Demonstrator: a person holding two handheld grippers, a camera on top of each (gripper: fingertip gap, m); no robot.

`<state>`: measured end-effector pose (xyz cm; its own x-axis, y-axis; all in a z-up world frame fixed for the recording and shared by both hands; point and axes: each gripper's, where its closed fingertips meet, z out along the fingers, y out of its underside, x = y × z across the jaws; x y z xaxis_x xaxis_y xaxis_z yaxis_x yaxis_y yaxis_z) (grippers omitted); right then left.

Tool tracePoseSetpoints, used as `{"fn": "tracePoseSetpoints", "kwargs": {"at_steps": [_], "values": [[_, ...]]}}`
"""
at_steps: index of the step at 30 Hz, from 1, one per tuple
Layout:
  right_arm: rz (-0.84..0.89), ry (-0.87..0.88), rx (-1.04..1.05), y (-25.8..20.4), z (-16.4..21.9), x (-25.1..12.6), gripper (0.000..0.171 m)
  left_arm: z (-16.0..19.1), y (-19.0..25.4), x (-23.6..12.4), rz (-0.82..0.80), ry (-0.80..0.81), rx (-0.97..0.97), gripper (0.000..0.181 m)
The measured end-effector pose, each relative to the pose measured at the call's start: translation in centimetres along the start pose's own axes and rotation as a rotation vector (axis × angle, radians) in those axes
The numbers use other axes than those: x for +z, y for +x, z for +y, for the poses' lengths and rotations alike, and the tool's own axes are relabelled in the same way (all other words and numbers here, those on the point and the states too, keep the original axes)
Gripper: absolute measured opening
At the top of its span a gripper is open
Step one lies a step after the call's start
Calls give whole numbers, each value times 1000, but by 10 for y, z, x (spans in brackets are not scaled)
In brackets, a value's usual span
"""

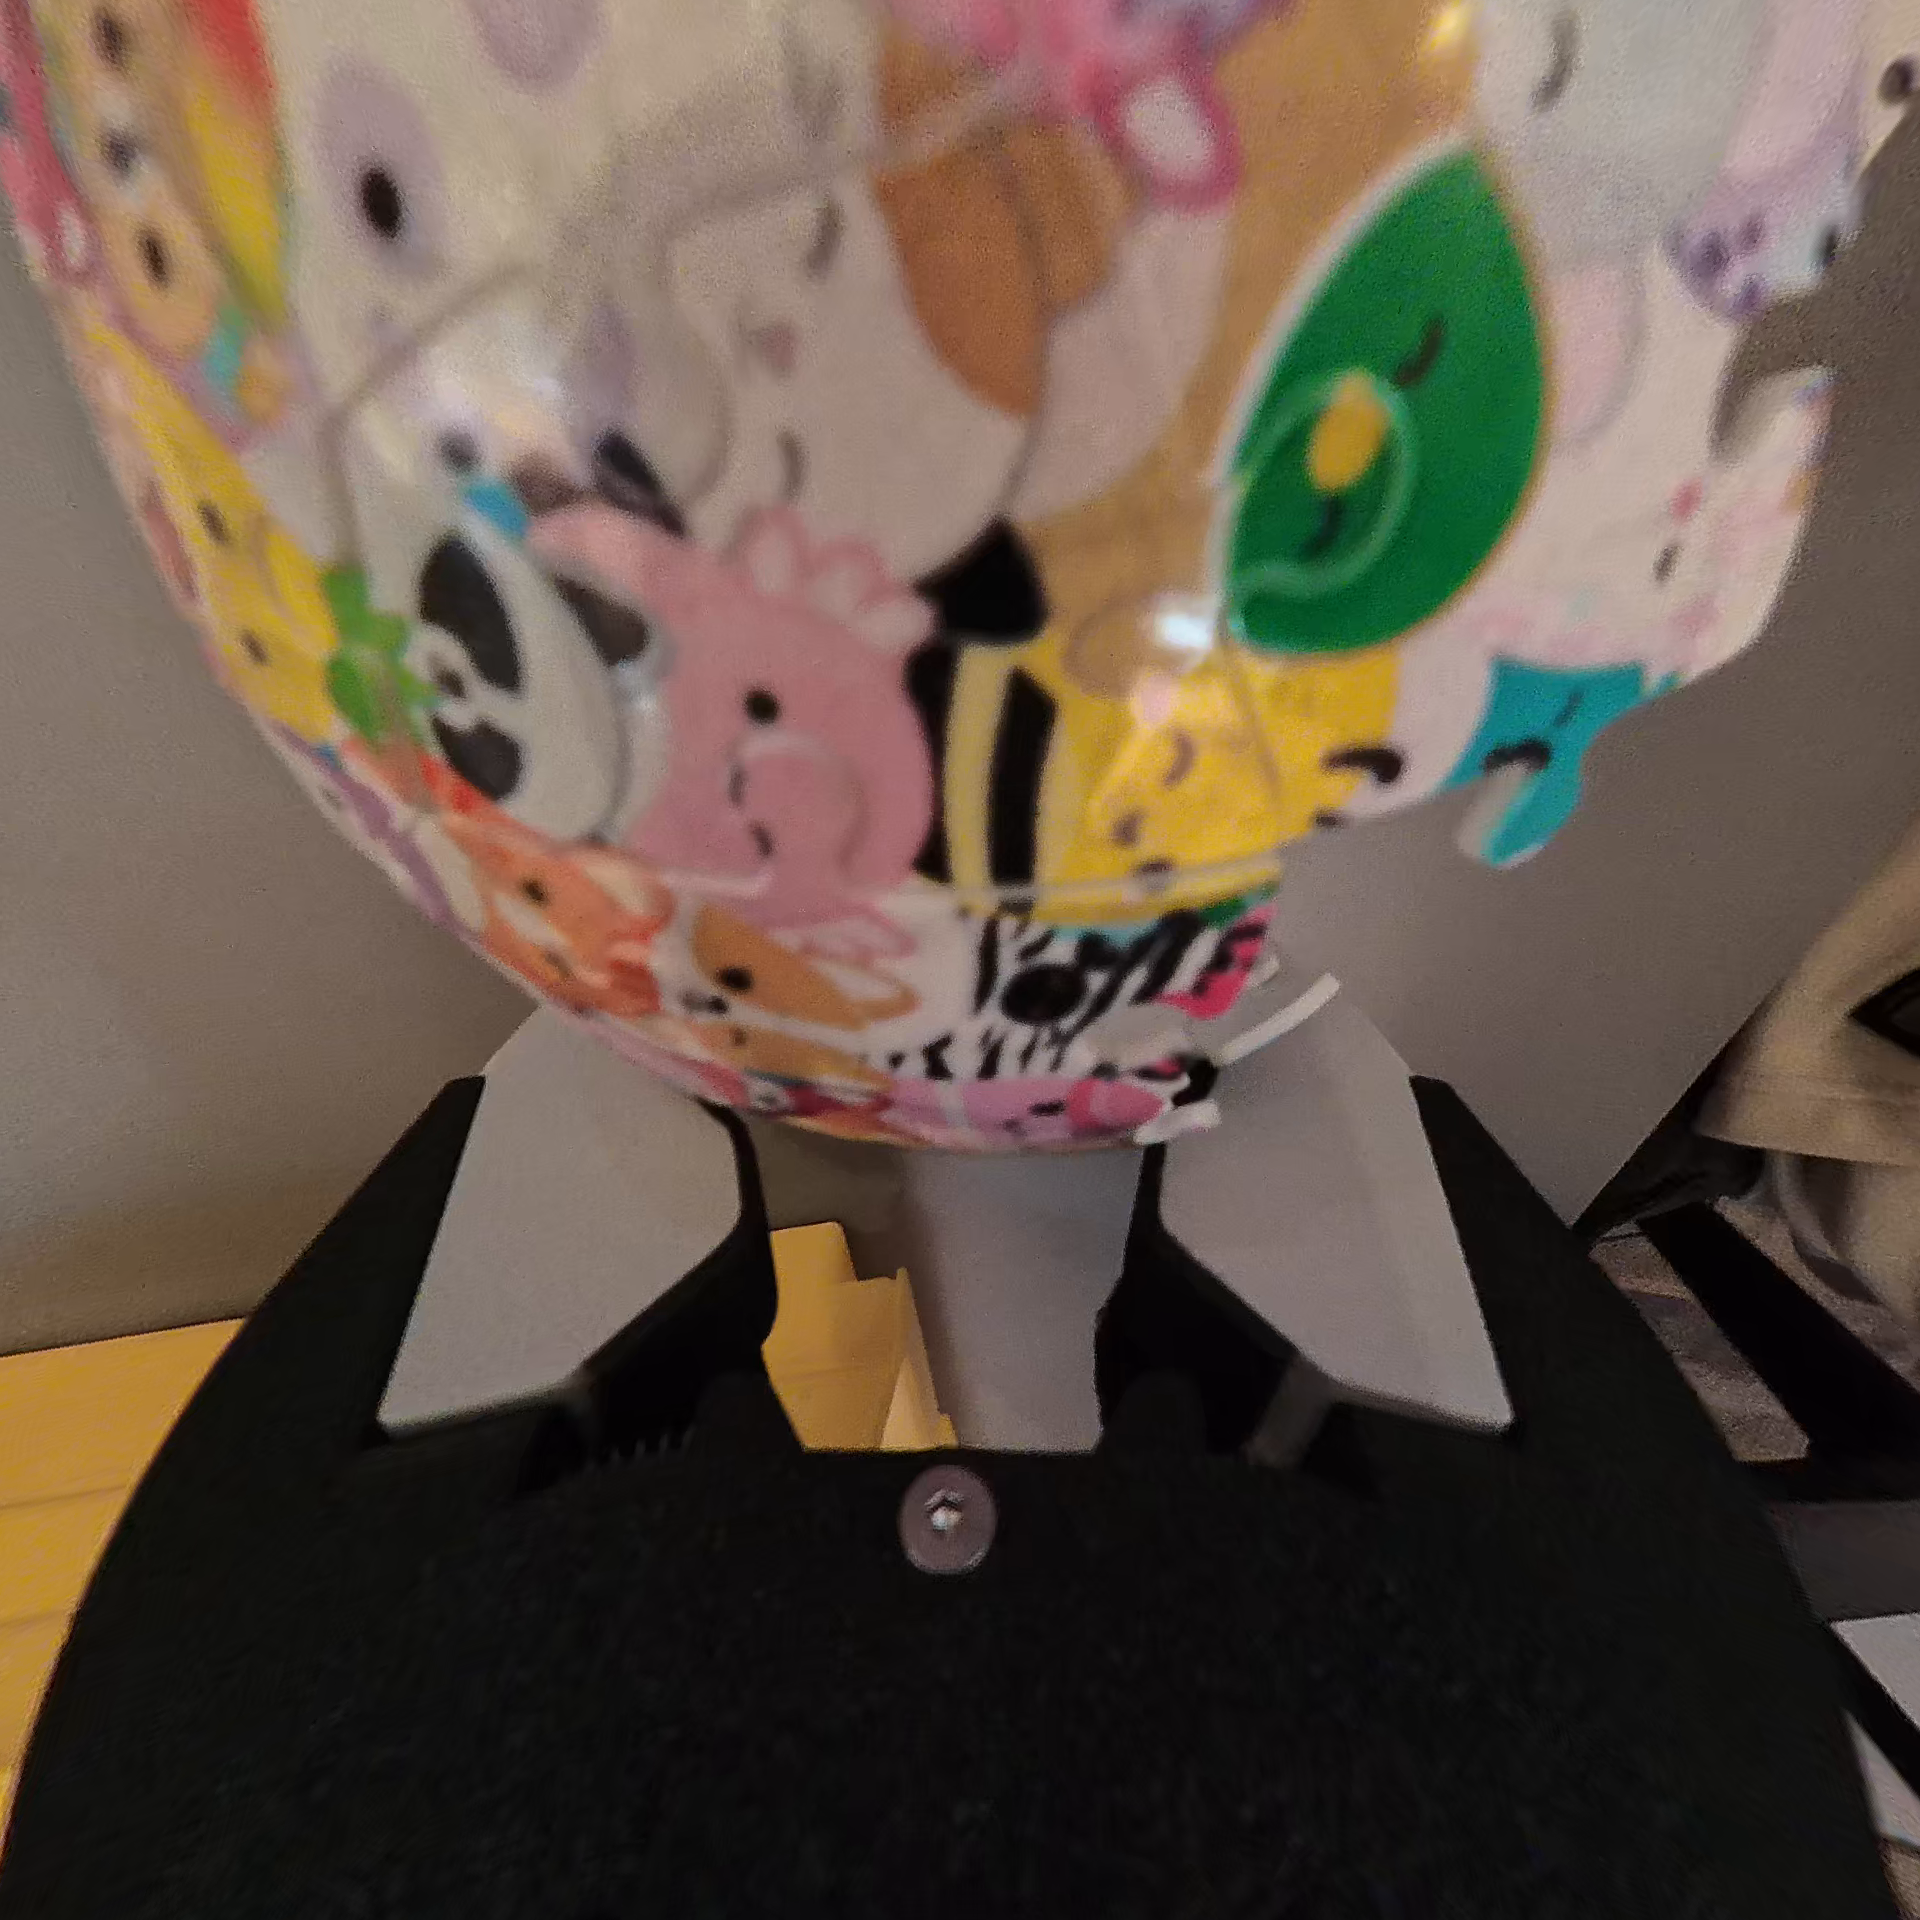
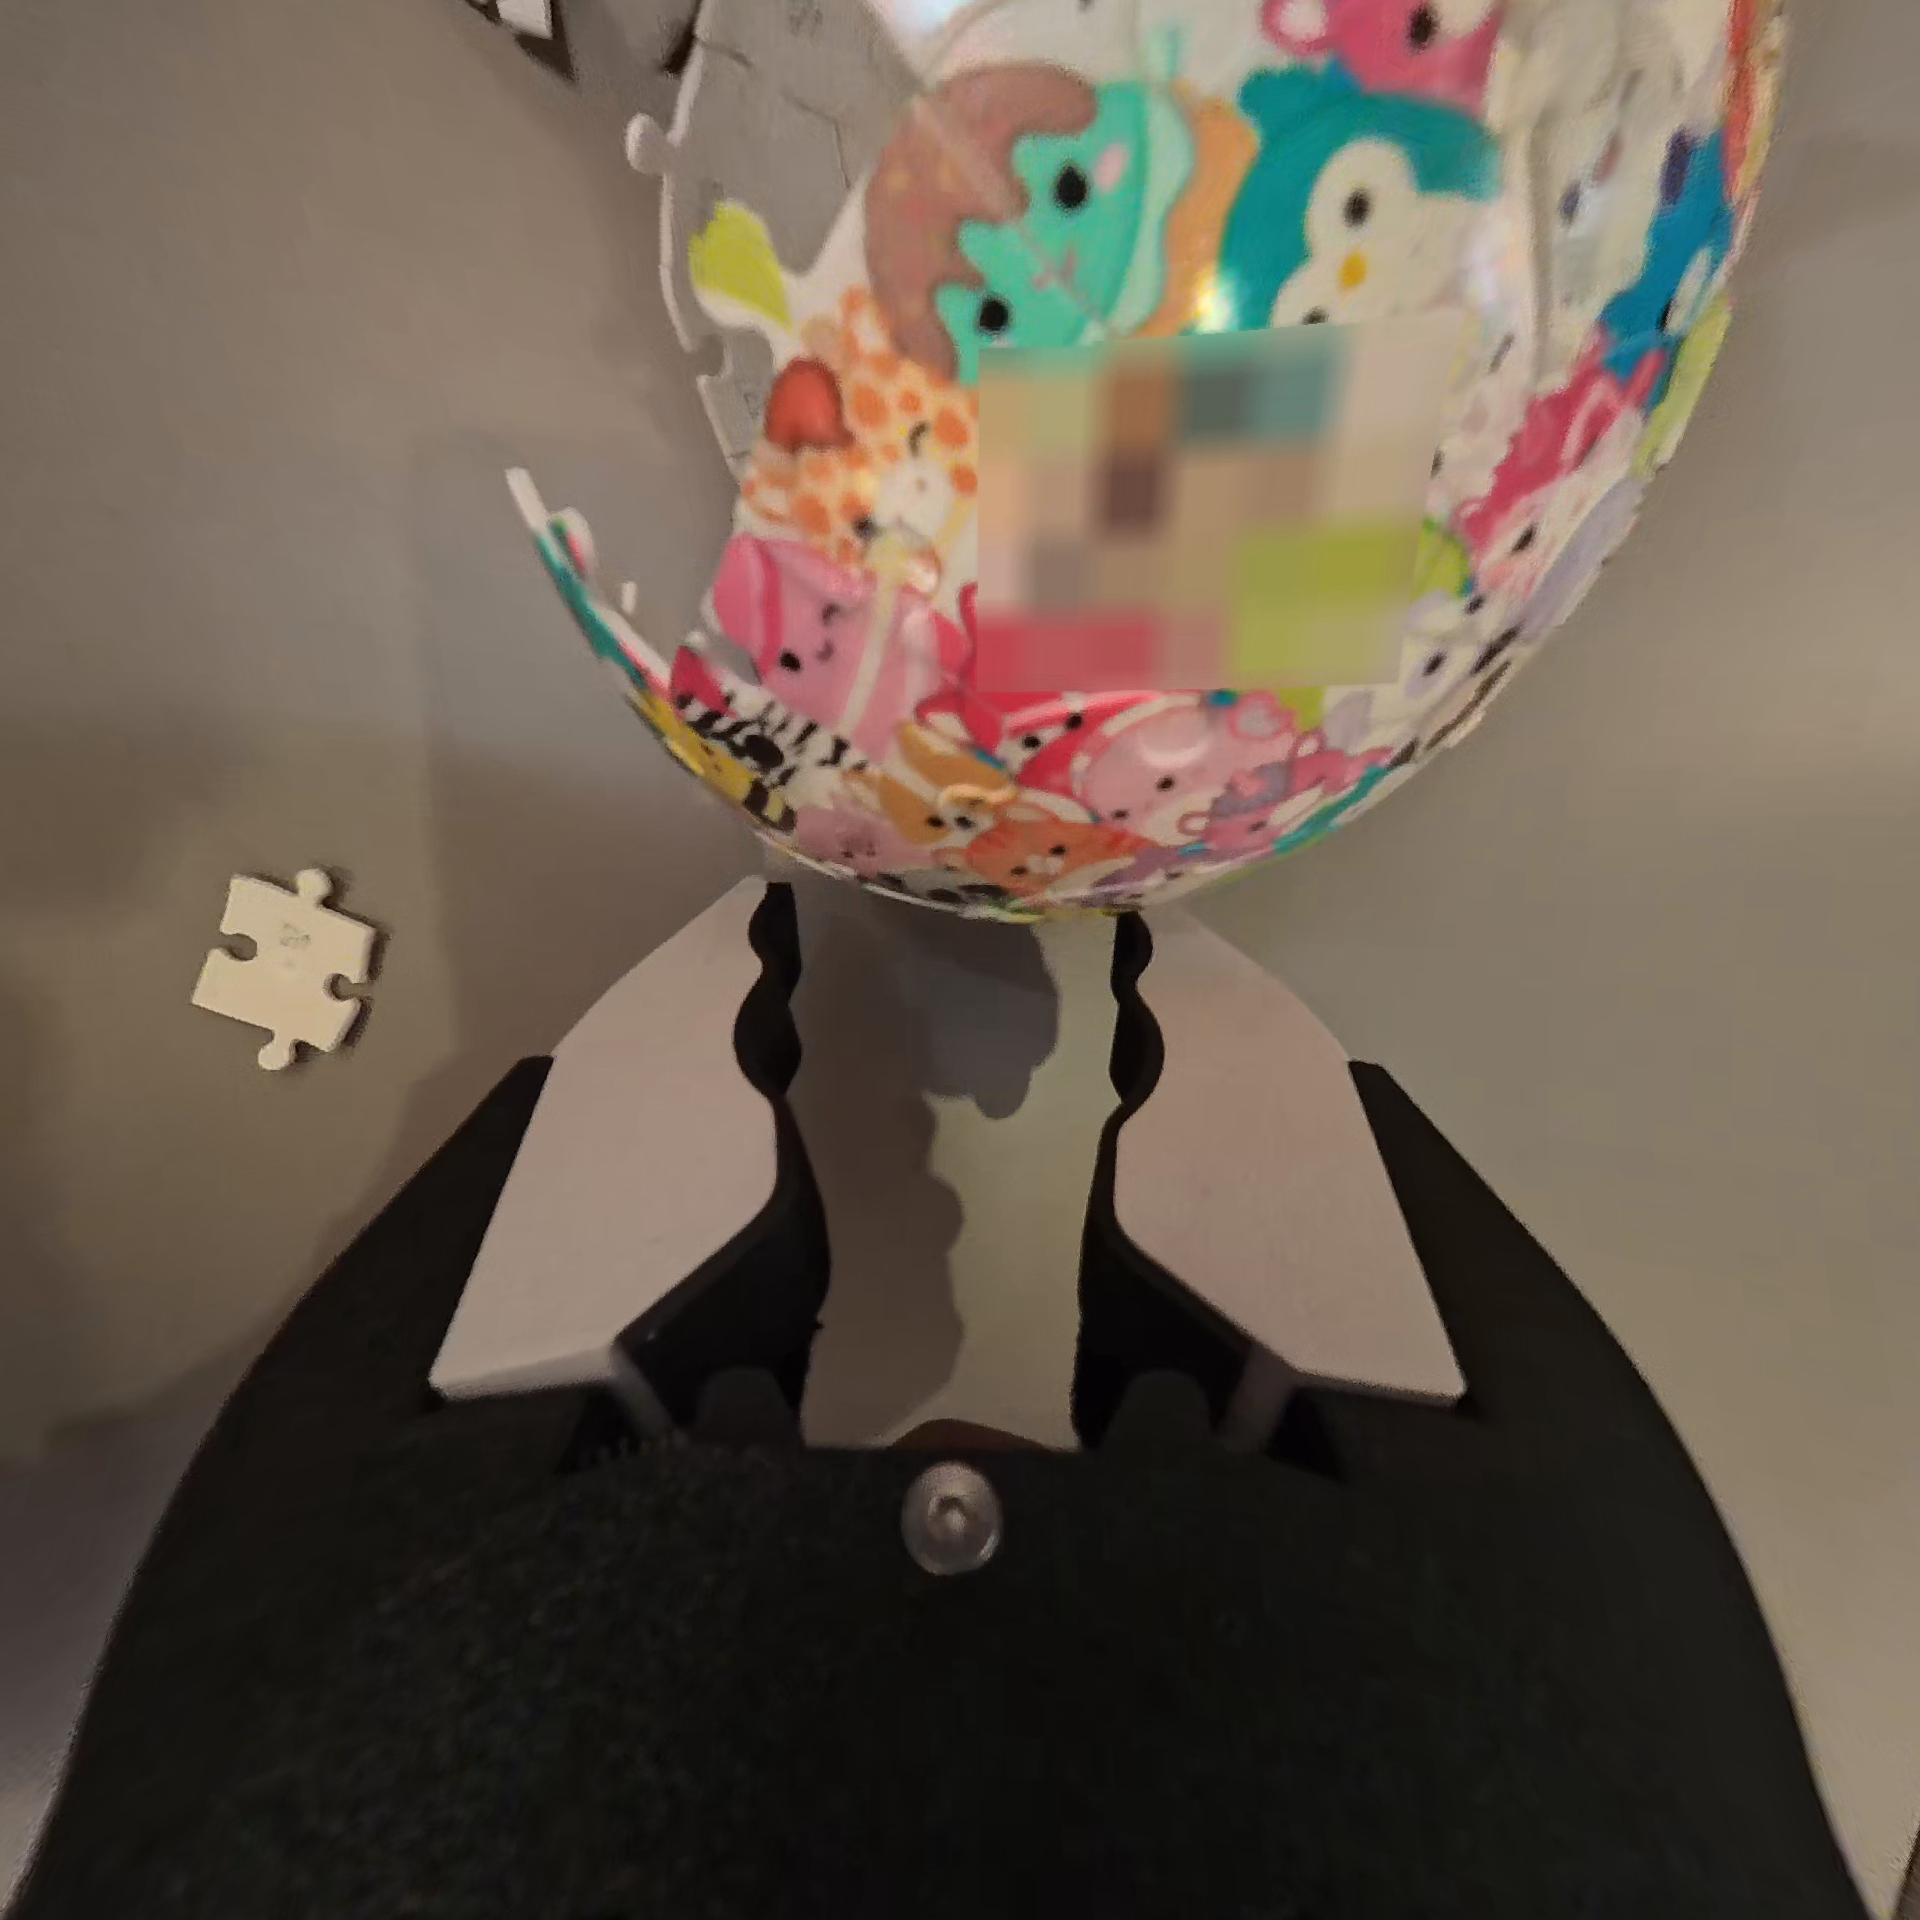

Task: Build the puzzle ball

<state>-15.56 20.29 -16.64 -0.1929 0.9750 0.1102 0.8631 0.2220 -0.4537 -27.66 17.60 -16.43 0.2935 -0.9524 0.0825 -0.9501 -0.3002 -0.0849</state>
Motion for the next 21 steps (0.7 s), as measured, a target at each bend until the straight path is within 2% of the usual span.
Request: {"fn": "tracePoseSetpoints", "kwargs": {"at_steps": [7, 11, 15, 18, 21], "values": [[19, 51, 42, -2, 0, 0, 58, -1, -1, -1, 0, 15, 20, 81], [21, 19, -36, 10, 11, -5, 60, 8, 4, 0, 34, 5, 22, 80], [-102, -7, -66, 25, 9, -8, 57, 15, 14, 6, 128, -28, 6, 79], [-264, 8, -61, 18, -1, -1, 58, 11, 13, 12, 141, -18, -15, 80], [-308, -20, -92, 16, -2, 6, 60, 4, 11, 11, 129, 4, -41, 78]]}}
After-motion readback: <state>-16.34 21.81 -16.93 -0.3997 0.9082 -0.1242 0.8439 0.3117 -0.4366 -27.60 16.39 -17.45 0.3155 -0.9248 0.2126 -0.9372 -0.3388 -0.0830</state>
